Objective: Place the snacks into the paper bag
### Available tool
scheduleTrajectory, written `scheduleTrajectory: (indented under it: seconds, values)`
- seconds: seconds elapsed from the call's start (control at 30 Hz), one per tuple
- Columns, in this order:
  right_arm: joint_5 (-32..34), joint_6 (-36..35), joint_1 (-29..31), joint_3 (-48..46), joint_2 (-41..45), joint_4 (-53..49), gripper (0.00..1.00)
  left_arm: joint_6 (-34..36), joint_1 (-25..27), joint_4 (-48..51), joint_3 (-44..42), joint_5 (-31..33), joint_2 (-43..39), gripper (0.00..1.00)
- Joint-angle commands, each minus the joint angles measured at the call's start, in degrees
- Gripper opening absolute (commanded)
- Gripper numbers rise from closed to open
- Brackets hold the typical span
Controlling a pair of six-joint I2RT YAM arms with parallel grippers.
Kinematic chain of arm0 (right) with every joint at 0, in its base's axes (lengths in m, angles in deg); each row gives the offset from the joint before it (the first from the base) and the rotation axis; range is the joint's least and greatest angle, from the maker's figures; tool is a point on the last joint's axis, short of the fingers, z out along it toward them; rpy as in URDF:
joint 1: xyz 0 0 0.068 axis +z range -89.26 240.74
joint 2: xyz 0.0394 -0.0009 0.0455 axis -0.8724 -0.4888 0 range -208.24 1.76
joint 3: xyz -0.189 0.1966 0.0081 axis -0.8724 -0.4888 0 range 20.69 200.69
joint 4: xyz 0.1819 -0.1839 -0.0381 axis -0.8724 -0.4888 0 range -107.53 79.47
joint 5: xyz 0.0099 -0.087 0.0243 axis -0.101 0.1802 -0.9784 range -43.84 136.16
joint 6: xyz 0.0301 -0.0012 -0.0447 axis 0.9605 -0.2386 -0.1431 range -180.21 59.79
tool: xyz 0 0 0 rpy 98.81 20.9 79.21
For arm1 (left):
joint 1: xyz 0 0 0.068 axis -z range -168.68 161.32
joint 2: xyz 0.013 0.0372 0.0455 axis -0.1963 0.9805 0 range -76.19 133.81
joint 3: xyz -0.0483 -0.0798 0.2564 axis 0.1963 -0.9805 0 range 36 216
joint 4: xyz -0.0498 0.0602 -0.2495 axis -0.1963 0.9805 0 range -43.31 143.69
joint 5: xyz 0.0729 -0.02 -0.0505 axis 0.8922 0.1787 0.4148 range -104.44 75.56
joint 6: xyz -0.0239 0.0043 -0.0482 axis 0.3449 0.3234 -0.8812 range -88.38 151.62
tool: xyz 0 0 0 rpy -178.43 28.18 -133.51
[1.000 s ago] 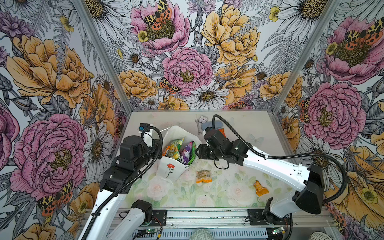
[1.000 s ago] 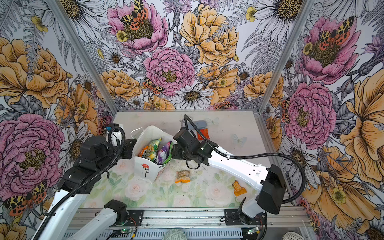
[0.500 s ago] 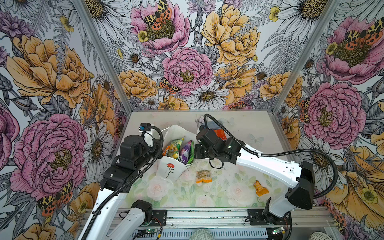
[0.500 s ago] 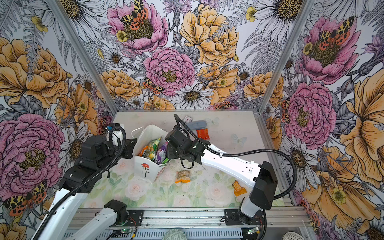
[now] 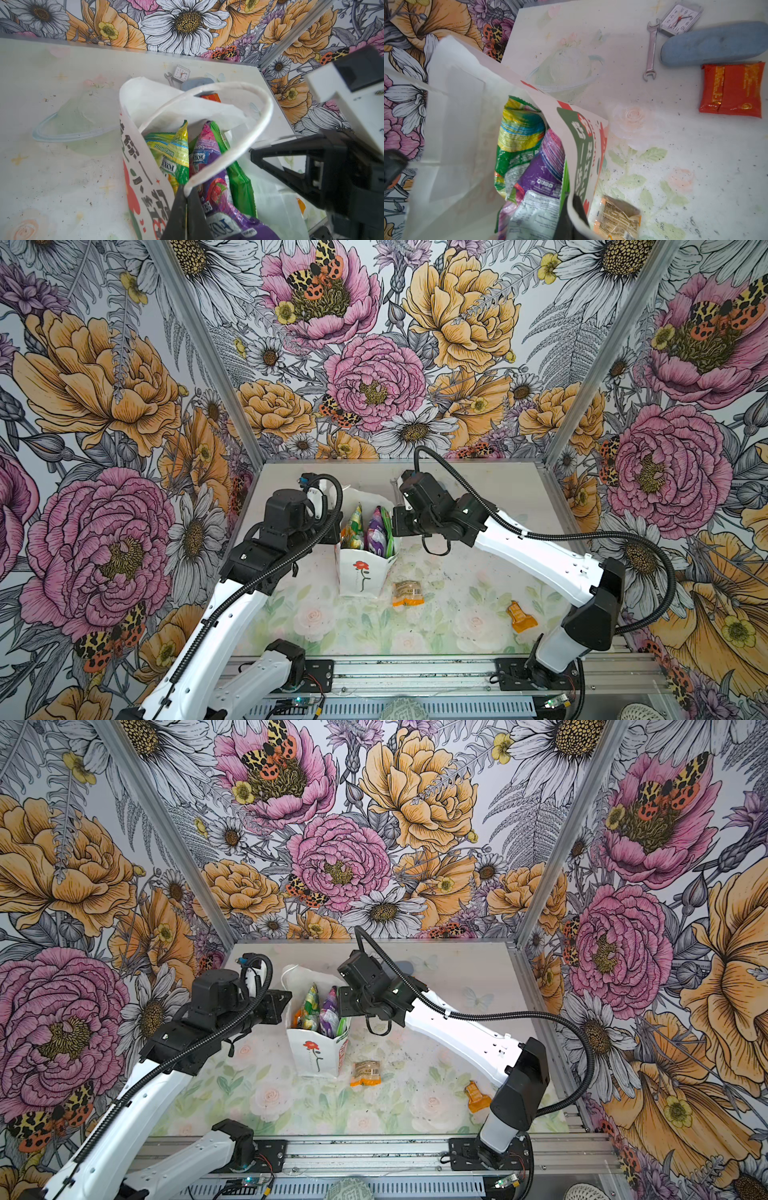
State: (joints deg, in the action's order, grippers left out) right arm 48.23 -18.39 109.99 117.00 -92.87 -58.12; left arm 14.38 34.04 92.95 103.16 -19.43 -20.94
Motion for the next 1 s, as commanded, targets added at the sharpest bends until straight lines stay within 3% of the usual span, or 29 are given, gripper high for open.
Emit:
scheduleTrajectory:
  seconds: [0.0,0.3,0.57,0.83,0.97]
  values:
    - [-2.8,-2.3,-3.5,4.0,3.0,4.4,0.0,-3.2,3.5,-1.4,8.1,4.4,2.5,0.0]
    - [-12.1,-2.3,-15.0,0.3,6.1,4.4,0.0,-7.5,8.2,-0.3,13.9,10.8,11.6,0.0]
    - [-16.0,-2.3,-17.2,-1.0,4.7,4.4,0.0,-5.5,8.1,0.0,18.3,13.2,17.7,0.0]
    - [-17.9,-3.0,-19.1,1.4,0.8,3.8,0.0,-4.3,7.3,-0.2,22.8,10.2,22.9,0.0]
    - [-18.3,-3.0,-19.4,3.2,-1.6,3.6,0.0,-3.7,6.4,-1.8,22.9,5.7,23.9,0.0]
